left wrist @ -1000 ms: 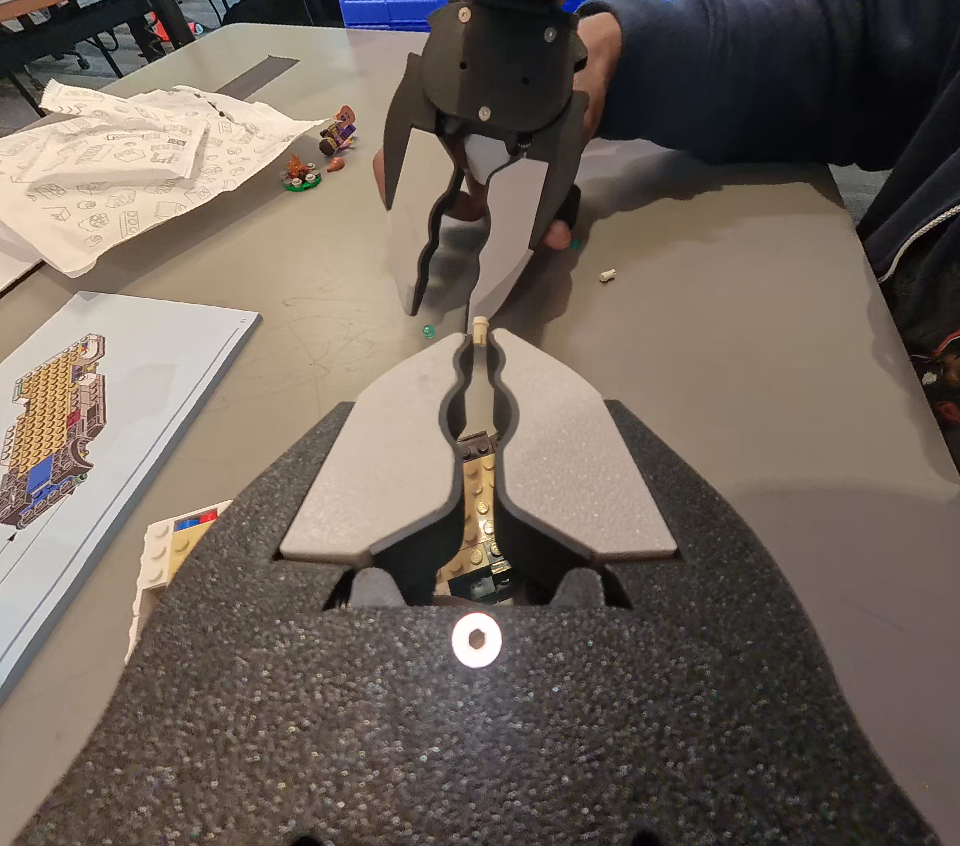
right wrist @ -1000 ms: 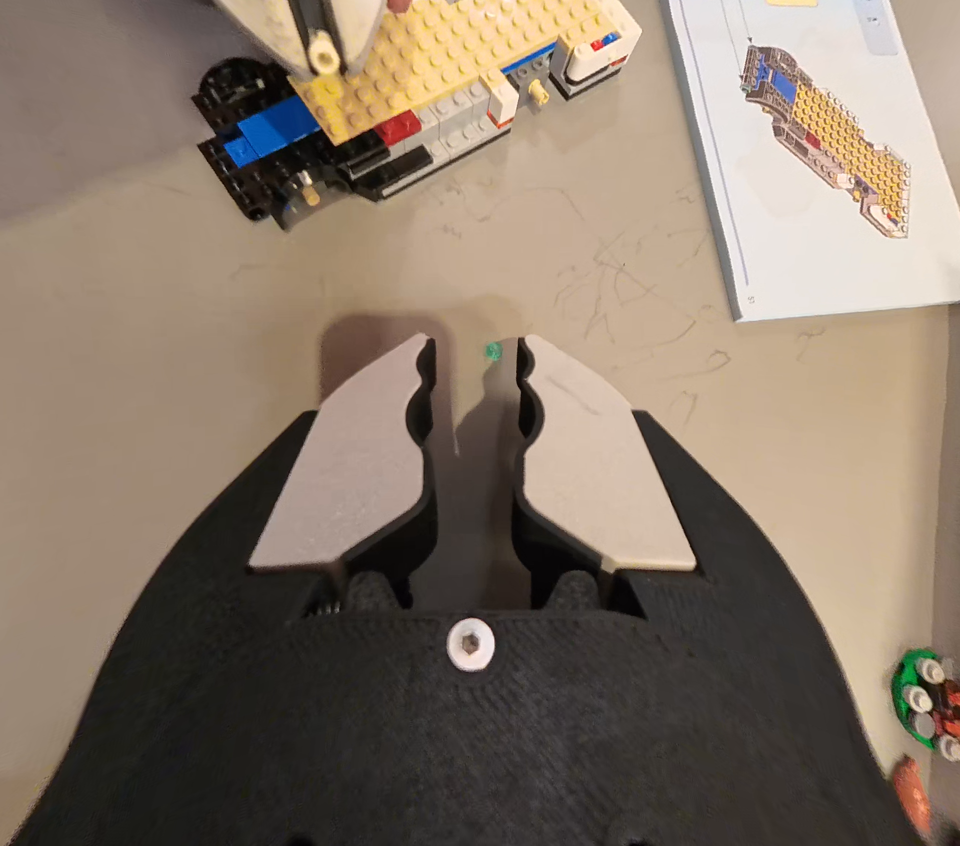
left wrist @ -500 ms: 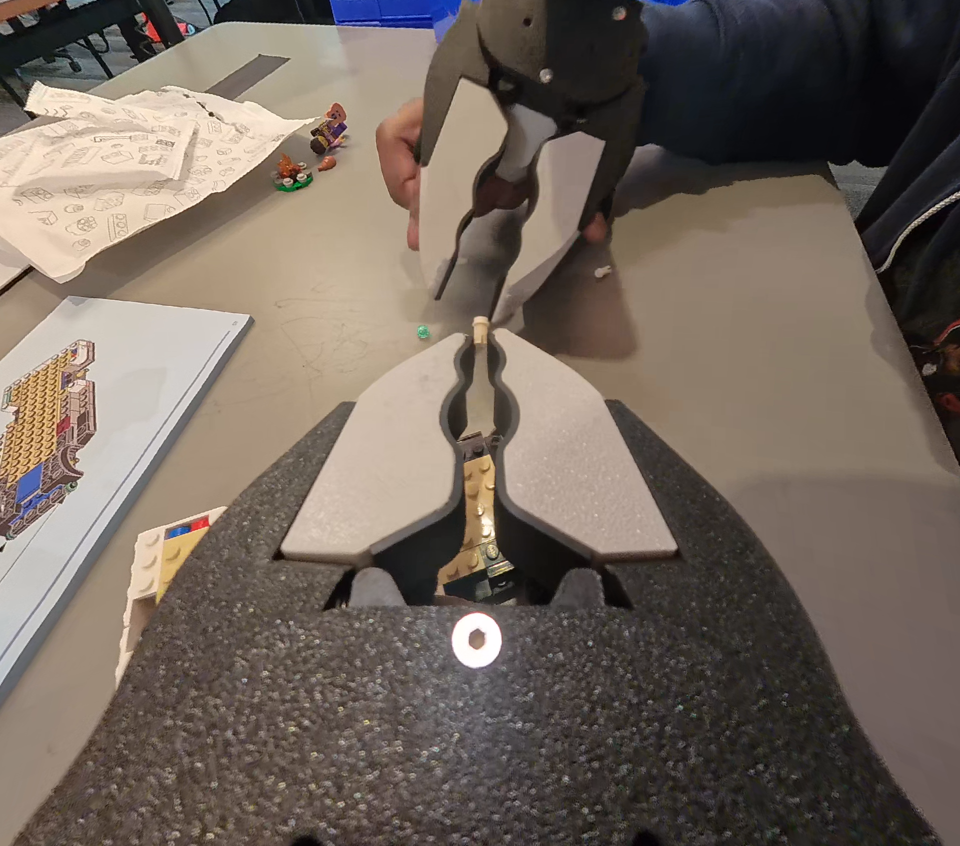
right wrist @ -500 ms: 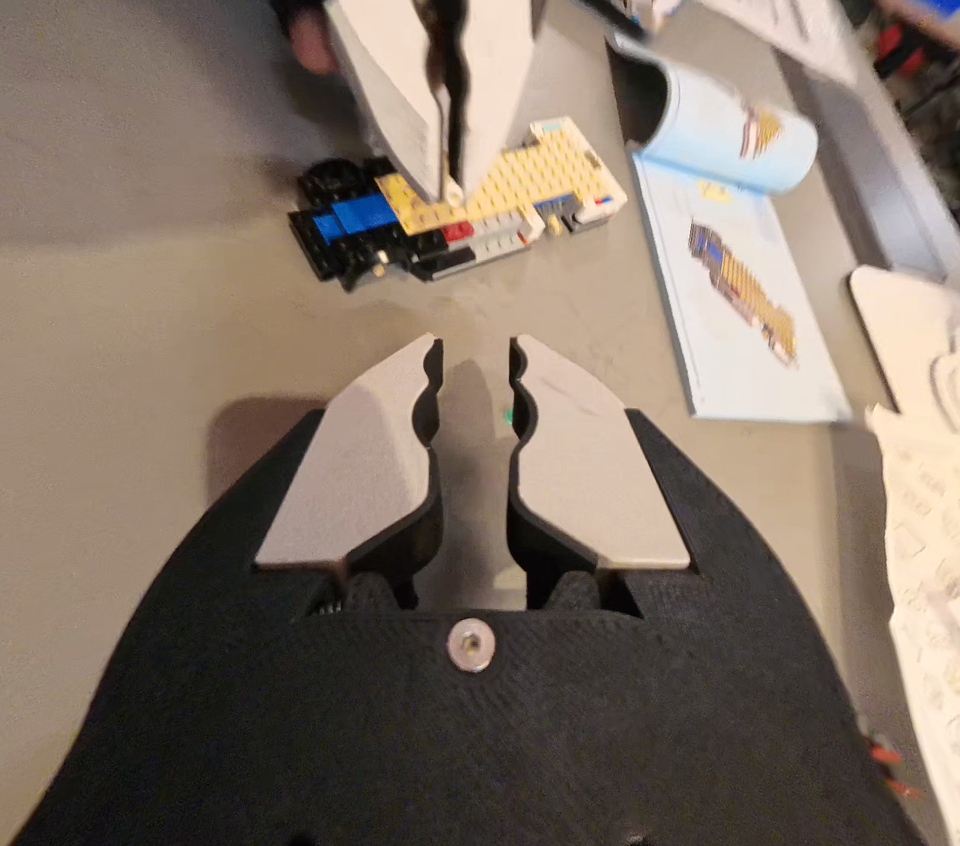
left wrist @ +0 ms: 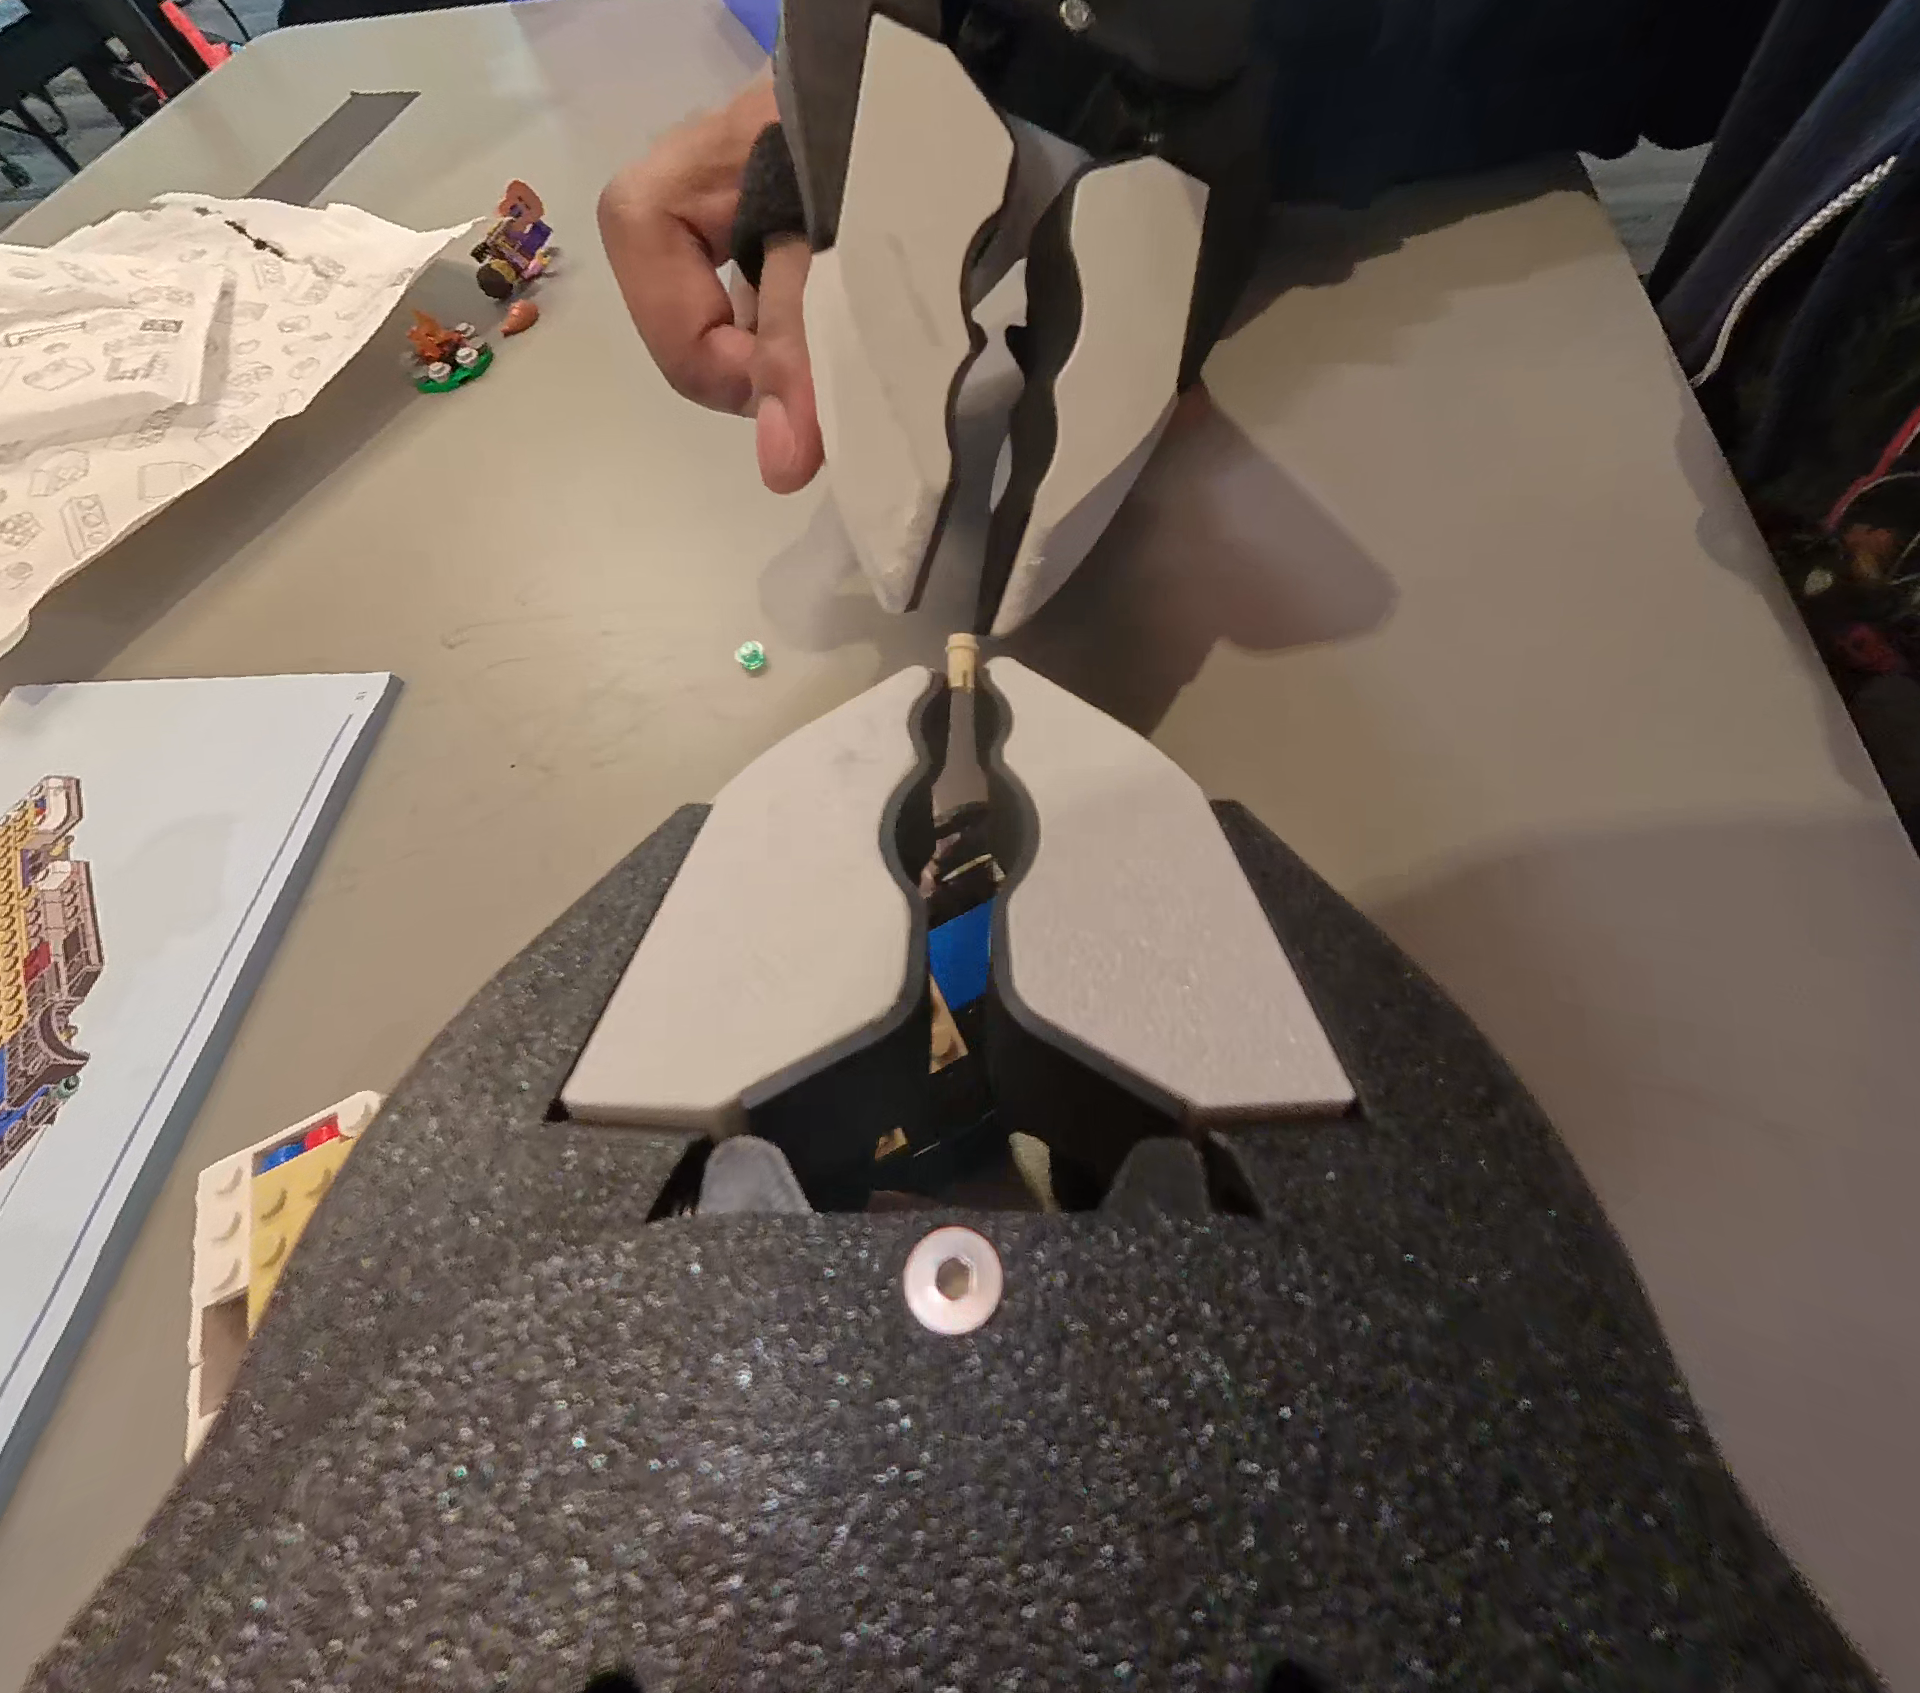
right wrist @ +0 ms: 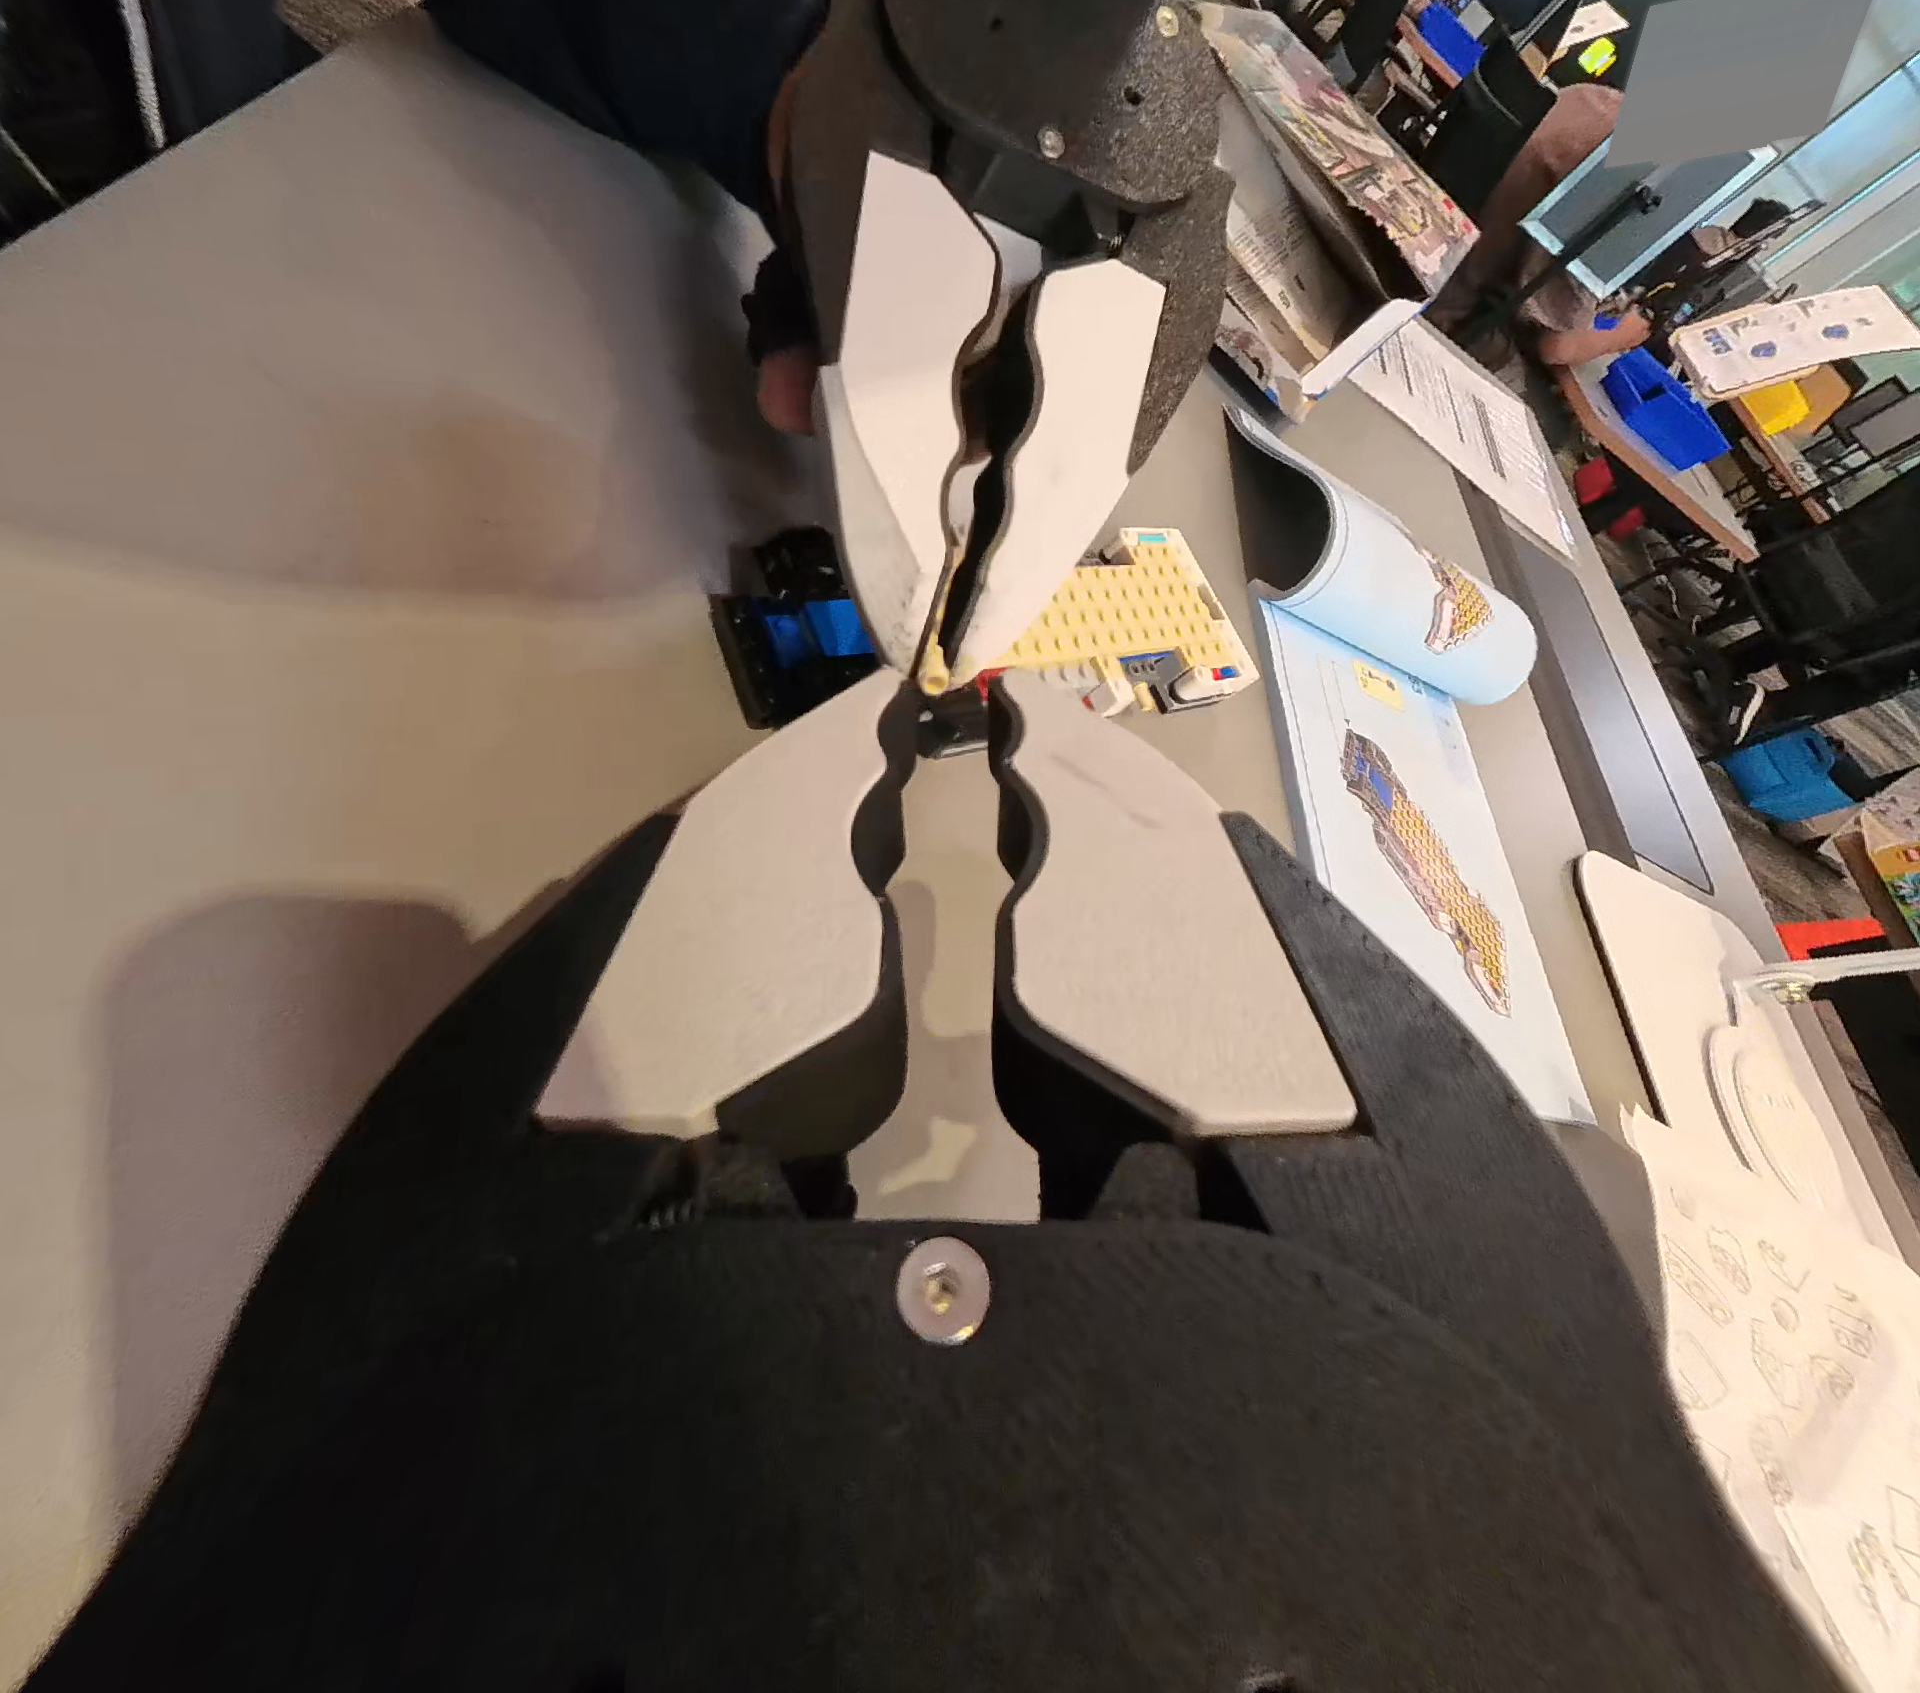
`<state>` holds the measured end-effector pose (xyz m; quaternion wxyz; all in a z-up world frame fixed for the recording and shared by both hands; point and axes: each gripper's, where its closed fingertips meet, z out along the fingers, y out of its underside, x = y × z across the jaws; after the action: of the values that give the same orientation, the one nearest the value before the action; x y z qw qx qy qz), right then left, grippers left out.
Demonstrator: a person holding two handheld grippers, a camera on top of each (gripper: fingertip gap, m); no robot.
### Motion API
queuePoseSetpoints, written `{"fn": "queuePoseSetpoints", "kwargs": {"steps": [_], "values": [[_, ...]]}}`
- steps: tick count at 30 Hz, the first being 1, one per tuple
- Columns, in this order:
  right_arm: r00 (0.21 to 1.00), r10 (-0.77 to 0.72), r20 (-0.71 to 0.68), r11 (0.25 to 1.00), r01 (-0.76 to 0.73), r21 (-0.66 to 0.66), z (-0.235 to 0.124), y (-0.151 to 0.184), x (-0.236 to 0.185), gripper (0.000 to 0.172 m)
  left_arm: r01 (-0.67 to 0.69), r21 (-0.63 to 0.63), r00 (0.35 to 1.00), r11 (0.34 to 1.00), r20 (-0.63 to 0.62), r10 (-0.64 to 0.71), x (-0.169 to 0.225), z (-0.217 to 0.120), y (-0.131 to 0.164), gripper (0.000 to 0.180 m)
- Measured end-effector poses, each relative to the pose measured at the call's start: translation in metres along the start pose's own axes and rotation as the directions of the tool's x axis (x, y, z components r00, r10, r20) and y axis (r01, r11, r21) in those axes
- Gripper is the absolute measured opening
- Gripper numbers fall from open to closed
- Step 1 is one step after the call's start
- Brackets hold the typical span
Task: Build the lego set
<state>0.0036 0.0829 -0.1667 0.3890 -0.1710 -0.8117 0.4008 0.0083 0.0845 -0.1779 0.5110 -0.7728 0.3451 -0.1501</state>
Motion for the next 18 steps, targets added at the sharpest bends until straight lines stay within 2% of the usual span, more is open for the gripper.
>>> {"fn": "queuePoseSetpoints", "kwargs": {"steps": [6,15,18], "values": [[1.0,-0.013,0.028,1.0,0.013,0.009,0.0,-0.001,-0.006,0.005,-0.013,-0.003,1.0,1.0,-0.018,0.013,0.003,0.0,0.0,0.004],[0.997,-0.037,0.068,0.999,0.037,-0.011,0.004,0.002,-0.015,0.01,-0.04,-0.018,0.999,0.999,-0.035,0.039,0.008,0.002,0.002,0.005],[0.997,-0.039,0.062,0.999,0.039,-0.013,0.005,0.002,-0.014,0.005,-0.047,-0.023,0.998,0.999,-0.038,0.046,0.009,0.003,0.002,0.004]]}}
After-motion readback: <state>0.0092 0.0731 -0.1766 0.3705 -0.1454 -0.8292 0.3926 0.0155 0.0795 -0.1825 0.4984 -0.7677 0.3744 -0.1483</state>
